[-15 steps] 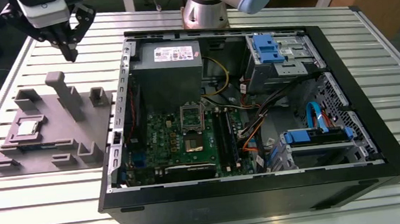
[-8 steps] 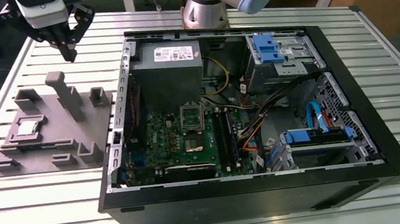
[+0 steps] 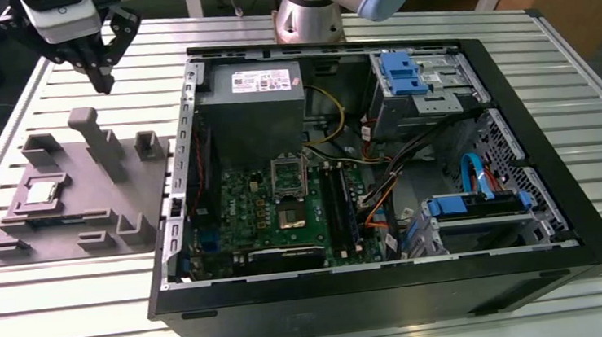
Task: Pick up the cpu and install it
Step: 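Reach for the cpu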
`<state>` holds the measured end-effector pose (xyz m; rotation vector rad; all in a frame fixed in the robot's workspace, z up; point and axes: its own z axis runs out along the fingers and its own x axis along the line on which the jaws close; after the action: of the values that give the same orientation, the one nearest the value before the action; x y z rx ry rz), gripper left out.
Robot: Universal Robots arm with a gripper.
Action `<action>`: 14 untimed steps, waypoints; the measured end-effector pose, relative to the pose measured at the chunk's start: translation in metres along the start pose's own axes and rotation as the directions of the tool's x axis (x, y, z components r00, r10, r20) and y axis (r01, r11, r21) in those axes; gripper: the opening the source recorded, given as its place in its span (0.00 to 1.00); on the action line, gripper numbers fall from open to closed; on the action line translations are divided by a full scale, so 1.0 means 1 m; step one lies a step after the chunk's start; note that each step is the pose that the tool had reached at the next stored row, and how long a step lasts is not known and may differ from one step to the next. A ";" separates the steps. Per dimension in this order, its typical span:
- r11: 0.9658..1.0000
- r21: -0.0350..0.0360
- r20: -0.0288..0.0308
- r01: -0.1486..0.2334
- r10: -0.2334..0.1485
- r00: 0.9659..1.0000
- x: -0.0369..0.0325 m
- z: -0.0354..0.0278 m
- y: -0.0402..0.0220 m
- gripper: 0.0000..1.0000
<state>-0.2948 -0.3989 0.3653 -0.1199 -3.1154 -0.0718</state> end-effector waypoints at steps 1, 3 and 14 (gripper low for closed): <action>1.000 0.000 0.000 0.000 0.000 1.000 0.0002 0.0001 0.0000 0.10; 1.000 0.000 0.000 0.000 0.000 1.000 0.0007 0.0002 0.0000 0.10; 1.000 0.000 -0.002 0.000 0.000 1.000 0.0032 0.0010 -0.0003 0.10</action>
<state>-0.2980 -0.3989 0.3643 -0.1200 -3.1132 -0.0717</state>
